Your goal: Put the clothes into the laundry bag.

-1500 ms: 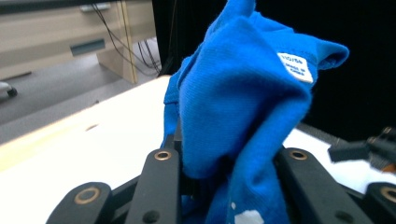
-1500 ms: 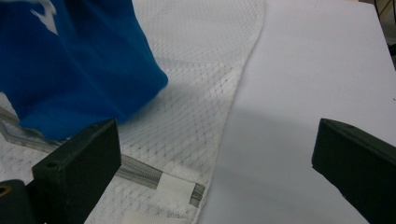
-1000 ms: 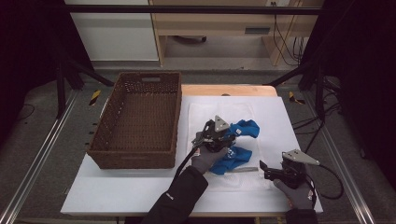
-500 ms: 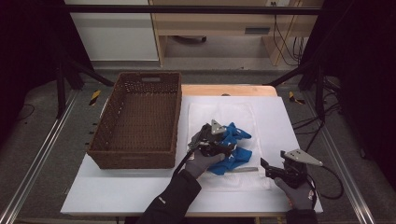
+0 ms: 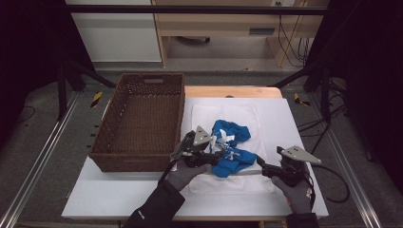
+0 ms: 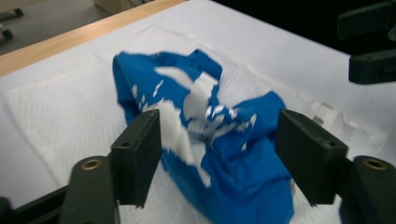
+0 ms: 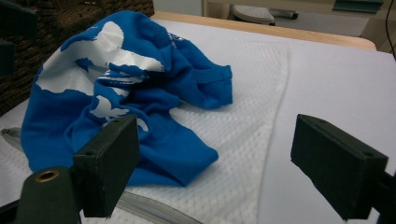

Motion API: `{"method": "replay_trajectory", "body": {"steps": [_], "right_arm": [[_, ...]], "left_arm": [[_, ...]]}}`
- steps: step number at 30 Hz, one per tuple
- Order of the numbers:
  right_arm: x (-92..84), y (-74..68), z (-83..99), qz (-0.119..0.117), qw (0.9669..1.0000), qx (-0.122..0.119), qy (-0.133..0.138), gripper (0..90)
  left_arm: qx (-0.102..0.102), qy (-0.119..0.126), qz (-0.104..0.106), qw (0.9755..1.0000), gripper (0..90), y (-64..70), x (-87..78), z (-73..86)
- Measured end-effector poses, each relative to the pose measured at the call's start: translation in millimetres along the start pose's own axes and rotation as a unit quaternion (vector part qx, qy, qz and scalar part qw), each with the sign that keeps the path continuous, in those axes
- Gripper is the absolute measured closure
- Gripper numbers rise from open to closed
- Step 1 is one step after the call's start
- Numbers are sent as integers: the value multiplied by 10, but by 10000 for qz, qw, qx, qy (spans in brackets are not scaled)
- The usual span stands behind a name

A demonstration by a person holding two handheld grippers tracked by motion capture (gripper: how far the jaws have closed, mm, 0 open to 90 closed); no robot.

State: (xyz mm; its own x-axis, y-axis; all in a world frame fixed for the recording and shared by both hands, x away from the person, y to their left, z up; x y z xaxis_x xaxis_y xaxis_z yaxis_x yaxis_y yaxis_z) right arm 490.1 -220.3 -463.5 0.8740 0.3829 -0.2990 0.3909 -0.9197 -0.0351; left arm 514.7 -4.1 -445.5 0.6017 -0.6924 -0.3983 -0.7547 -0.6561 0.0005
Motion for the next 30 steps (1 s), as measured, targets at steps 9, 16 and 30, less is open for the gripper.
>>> {"method": "replay_trajectory", "body": {"steps": [9, 16, 30], "right_arm": [[138, -172, -124, -102, 9999, -30, 59, 154], [243, -287, -181, -157, 9998, -114, -13, 153], [587, -659, -230, -409, 9983, -345, -220, 117]], "left_arm": [[11, -70, -213, 9997, 594, -22, -199, 210], [48, -237, -352, 9991, 776, -27, -279, 382], [13, -578, -17, 9983, 898, 135, -338, 783]]}}
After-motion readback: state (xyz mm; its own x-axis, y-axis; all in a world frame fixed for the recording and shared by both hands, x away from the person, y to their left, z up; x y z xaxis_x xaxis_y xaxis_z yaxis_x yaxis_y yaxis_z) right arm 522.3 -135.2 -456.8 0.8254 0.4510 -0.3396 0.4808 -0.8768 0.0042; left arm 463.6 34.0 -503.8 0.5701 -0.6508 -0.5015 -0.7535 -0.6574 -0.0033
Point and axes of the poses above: each handheld gripper's, and its own axes: x roughly forward along the jaws, z roughly out of its underside, y roughly to its right, the point moved 8 cm from there along x, roughly forward along the jaws, and after that the axes turned 9 degrees about y, right-handed, at the moved point
